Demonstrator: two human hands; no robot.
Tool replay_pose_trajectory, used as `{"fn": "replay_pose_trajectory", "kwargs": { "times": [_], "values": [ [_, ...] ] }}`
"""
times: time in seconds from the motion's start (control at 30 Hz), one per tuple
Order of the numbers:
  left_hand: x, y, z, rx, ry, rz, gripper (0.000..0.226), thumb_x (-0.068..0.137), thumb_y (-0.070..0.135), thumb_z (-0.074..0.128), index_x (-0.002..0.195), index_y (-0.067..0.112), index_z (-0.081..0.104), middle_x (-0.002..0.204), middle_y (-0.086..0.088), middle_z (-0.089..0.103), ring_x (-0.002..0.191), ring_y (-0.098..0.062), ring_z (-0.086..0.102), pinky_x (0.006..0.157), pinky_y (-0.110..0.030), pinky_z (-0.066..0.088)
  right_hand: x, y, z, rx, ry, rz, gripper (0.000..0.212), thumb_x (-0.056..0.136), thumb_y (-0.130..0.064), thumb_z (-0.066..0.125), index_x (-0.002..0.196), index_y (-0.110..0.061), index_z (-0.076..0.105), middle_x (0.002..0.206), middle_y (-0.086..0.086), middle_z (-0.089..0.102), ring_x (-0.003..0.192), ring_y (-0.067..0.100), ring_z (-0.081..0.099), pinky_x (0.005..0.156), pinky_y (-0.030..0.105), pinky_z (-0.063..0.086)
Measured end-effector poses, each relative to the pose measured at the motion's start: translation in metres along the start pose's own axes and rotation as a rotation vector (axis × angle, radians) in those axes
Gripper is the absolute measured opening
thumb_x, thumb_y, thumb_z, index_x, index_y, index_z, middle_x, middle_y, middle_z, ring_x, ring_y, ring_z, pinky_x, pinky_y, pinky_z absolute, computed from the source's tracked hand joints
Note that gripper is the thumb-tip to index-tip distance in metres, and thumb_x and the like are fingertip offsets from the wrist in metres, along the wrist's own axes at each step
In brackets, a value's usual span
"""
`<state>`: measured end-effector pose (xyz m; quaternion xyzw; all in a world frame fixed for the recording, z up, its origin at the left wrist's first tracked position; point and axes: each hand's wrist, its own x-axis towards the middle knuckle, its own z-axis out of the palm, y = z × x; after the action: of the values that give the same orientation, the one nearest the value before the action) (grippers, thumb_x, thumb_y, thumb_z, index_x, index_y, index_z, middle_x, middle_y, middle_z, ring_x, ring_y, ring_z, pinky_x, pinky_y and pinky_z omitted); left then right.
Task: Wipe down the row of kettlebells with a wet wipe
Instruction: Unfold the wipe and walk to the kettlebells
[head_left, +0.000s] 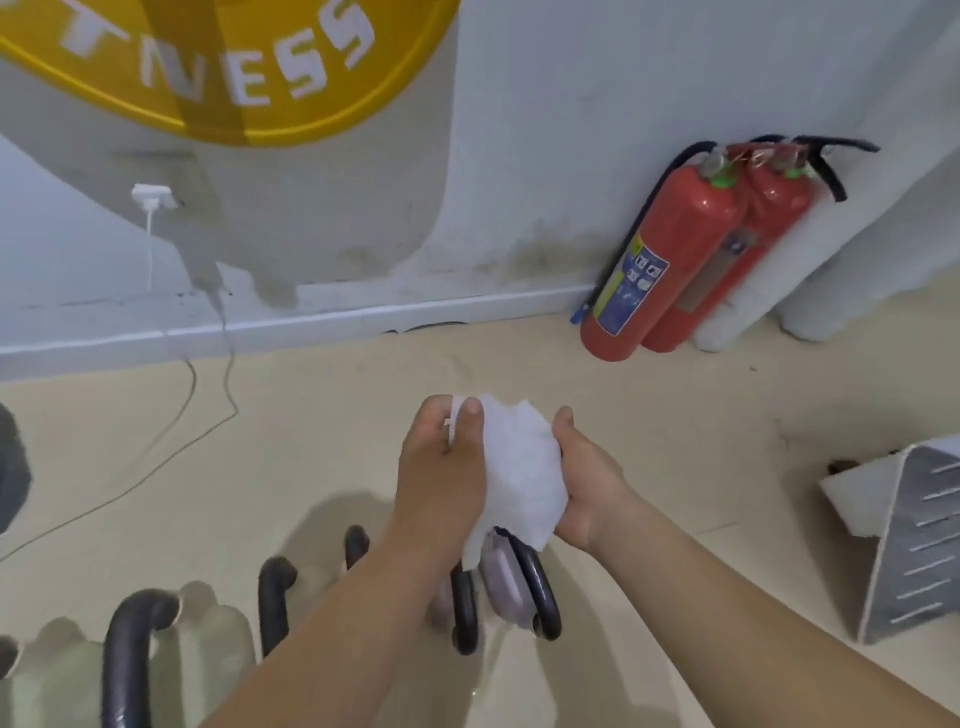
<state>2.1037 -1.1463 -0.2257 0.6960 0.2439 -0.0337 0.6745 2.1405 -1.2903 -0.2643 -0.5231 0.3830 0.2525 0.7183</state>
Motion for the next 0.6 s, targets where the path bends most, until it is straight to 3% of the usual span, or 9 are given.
{"fn": "replay_pose_trajectory", "kwargs": {
  "times": [0.1,0.17,0.3,0.4,0.47,0.53,0.6],
  "values": [
    [0.003,-0.024,-0.002,-0.068,0.060,0.059,0.019,0.104,0.040,0.054,0.091,0.027,0.061,0.083,0.001,0.065,0.070,-0.012,0.059,0.062,-0.023,0.049,0.007,0.006,-0.003,-0.194,0.145,-0.126,0.055,0.098,-0.063,0.058,0.110,-0.011,0.072,0.105,0.009,0.081,0.097,0.034,0.078,0.094,0.052,0.061],
    [-0.004,-0.029,-0.005,-0.076,0.071,0.074,0.021,0.104,0.039,0.055,0.091,0.024,0.060,0.078,0.000,0.060,0.066,-0.014,0.054,0.058,-0.021,0.045,0.002,0.013,-0.004,-0.272,0.182,-0.133,0.056,0.096,-0.065,0.058,0.108,-0.011,0.071,0.108,0.010,0.080,0.097,0.034,0.078,0.092,0.050,0.062],
    [-0.026,-0.015,-0.013,-0.098,0.043,0.044,0.015,0.104,0.038,0.054,0.100,0.028,0.064,0.095,0.001,0.069,0.085,-0.017,0.065,0.068,-0.025,0.049,-0.019,0.027,-0.006,-0.312,0.189,-0.071,0.051,0.100,-0.058,0.057,0.108,-0.009,0.068,0.104,0.009,0.080,0.086,0.032,0.077,0.074,0.038,0.062],
    [-0.046,-0.002,-0.025,-0.075,0.041,0.171,0.014,0.105,0.034,0.053,0.104,0.028,0.066,0.099,0.003,0.070,0.094,-0.017,0.066,0.077,-0.028,0.052,-0.041,0.032,-0.001,-0.317,0.176,-0.050,0.053,0.099,-0.061,0.056,0.111,-0.011,0.068,0.104,0.009,0.081,0.093,0.032,0.079,0.082,0.041,0.062],
    [-0.059,0.008,-0.035,-0.082,0.068,0.242,0.017,0.106,0.031,0.051,0.111,0.028,0.067,0.102,0.007,0.071,0.096,-0.011,0.067,0.080,-0.026,0.053,-0.054,0.030,0.006,-0.338,0.162,-0.063,0.059,0.098,-0.066,0.054,0.113,-0.010,0.068,0.100,0.007,0.082,0.088,0.031,0.079,0.080,0.042,0.063],
    [-0.069,0.019,-0.046,-0.090,0.094,0.252,0.020,0.107,0.031,0.048,0.116,0.028,0.066,0.108,0.007,0.070,0.101,-0.011,0.066,0.082,-0.025,0.052,-0.074,0.024,0.011,-0.328,0.123,-0.066,0.070,0.098,-0.073,0.045,0.104,-0.007,0.065,0.082,0.005,0.073,0.063,0.026,0.068,0.058,0.031,0.058],
    [-0.078,0.030,-0.057,-0.119,0.084,0.194,0.021,0.107,0.036,0.046,0.113,0.031,0.066,0.111,0.005,0.070,0.104,-0.015,0.066,0.086,-0.031,0.054,-0.097,0.018,0.011,-0.339,0.001,-0.051,0.081,0.092,-0.086,0.033,0.097,-0.010,0.060,0.065,0.002,0.050,0.049,0.018,0.042,0.044,0.023,0.035]
  ]
}}
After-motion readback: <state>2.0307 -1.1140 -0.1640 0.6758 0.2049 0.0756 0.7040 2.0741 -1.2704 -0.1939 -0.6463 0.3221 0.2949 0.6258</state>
